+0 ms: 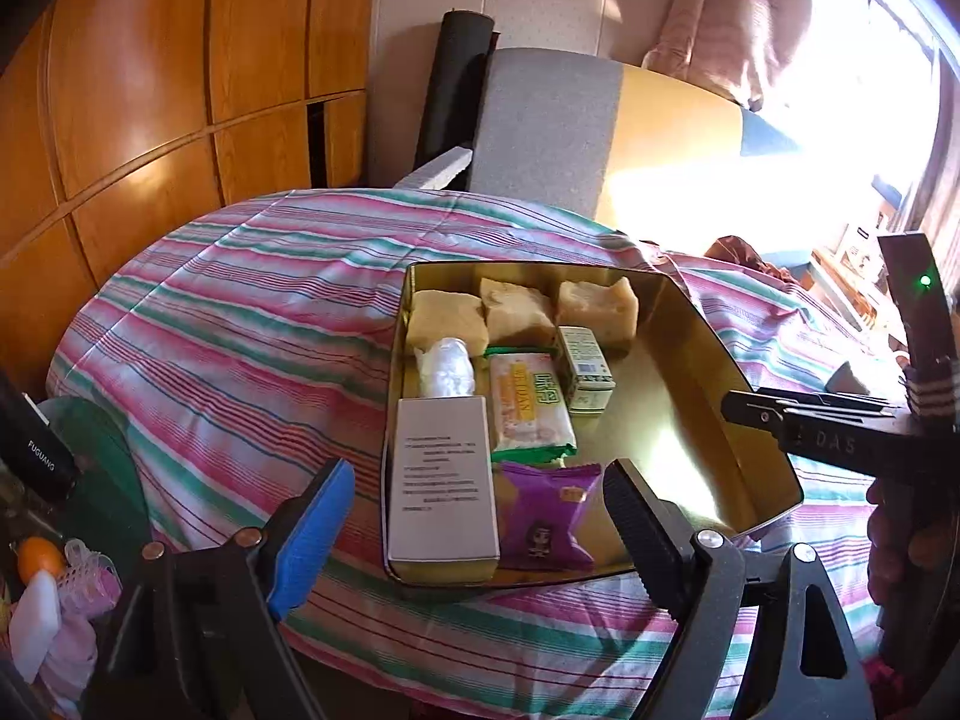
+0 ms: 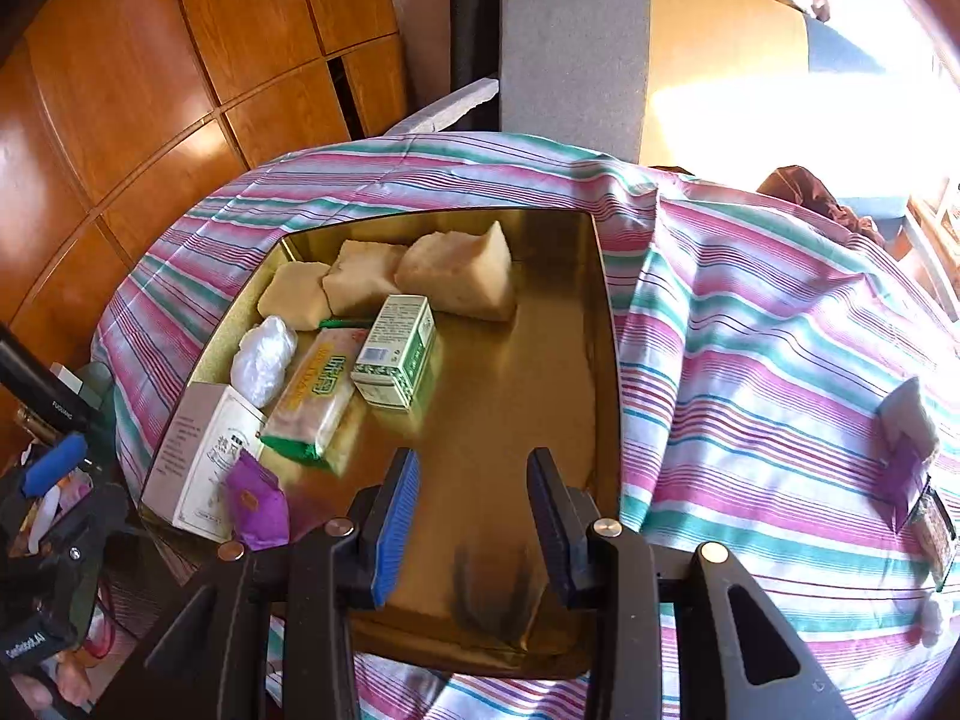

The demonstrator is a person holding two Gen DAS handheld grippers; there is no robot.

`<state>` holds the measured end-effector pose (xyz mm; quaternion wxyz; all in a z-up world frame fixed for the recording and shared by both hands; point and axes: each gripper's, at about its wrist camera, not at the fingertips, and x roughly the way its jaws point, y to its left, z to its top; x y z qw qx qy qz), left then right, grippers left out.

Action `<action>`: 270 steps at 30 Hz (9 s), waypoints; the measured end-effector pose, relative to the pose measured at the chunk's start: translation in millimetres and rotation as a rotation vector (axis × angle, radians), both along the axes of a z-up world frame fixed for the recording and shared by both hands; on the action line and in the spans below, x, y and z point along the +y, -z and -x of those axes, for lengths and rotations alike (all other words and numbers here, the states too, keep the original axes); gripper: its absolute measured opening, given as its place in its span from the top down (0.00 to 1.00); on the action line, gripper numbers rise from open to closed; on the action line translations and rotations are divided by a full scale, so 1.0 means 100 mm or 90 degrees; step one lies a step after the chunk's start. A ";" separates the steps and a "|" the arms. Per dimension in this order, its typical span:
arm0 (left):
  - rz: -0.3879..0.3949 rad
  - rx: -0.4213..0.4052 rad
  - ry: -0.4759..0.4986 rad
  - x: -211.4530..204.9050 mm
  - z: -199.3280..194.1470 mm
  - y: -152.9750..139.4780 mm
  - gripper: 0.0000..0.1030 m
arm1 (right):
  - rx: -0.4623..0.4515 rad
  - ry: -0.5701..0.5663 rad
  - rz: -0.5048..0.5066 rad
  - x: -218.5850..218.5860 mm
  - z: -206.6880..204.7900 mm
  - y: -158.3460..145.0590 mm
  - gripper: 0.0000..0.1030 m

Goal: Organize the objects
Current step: 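Withdraw the right tool from the tray toward the remaining items, then grasp the purple snack packet with the left tool and lift it, then grasp the clear plastic bag bundle with the right tool while the left tool holds the purple packet, then carry the purple packet into the tray and open the left tool while the right tool holds the bag, then lower the plastic bag bundle into the tray and open the right tool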

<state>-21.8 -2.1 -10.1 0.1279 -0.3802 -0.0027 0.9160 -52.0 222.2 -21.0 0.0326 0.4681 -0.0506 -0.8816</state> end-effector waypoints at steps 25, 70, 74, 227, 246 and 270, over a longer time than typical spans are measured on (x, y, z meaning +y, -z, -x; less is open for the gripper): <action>0.024 0.013 0.174 1.04 -0.13 -0.14 0.17 | 0.036 0.456 0.001 2.94 -1.37 -0.12 0.64; -0.176 -0.416 0.218 4.69 0.50 0.81 0.17 | 0.057 0.590 0.226 3.64 -1.86 0.22 0.61; -0.134 -0.376 0.233 4.87 0.54 0.79 0.18 | 0.057 0.590 0.252 3.67 -1.89 0.24 0.61; -0.009 -0.033 0.302 2.29 -0.12 -0.11 0.67 | -0.057 0.352 0.010 2.97 -1.47 0.32 0.65; -0.113 -0.079 0.147 0.66 0.31 0.07 0.67 | -0.042 0.314 -0.031 2.65 -1.37 0.18 0.65; -0.067 -0.182 0.157 0.65 0.33 0.59 0.54 | 0.026 0.014 0.020 0.71 -0.42 -0.20 0.65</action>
